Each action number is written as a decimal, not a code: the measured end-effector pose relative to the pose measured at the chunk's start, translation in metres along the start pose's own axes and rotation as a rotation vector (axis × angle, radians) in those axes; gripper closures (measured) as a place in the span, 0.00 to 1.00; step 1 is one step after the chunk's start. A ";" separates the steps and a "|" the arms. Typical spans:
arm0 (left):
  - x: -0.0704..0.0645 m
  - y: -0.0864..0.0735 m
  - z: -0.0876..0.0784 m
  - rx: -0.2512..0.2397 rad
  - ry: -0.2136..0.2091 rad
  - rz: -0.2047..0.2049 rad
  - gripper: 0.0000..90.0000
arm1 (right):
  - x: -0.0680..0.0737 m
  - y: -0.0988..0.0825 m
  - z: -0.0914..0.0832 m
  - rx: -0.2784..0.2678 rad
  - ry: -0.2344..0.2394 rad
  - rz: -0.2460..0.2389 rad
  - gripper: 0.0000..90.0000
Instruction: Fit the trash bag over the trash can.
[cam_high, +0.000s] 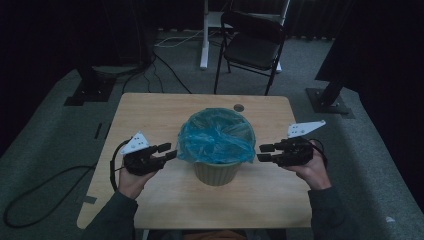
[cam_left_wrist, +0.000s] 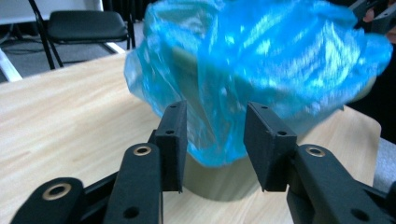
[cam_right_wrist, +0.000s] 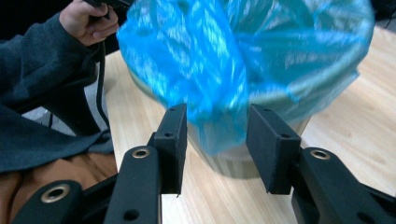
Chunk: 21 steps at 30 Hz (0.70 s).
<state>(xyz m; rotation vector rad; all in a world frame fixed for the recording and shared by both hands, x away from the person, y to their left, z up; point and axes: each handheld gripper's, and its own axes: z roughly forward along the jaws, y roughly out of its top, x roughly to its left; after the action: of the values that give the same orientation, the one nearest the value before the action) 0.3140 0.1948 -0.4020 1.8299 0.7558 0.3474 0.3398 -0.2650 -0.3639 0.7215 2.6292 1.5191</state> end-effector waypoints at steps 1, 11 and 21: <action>0.000 0.003 0.000 -0.008 -0.002 0.003 0.63 | 0.001 0.005 0.000 -0.011 -0.009 -0.005 0.62; 0.001 0.025 0.014 -0.017 -0.023 0.019 0.57 | 0.002 0.023 0.012 -0.037 -0.010 -0.020 0.60; -0.001 0.029 0.027 0.010 -0.032 0.018 0.63 | -0.001 0.031 0.032 -0.005 -0.008 -0.017 0.63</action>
<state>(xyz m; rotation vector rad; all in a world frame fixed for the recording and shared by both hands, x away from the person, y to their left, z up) 0.3374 0.1679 -0.3857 1.8481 0.7209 0.3261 0.3598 -0.2265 -0.3549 0.7019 2.6184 1.5145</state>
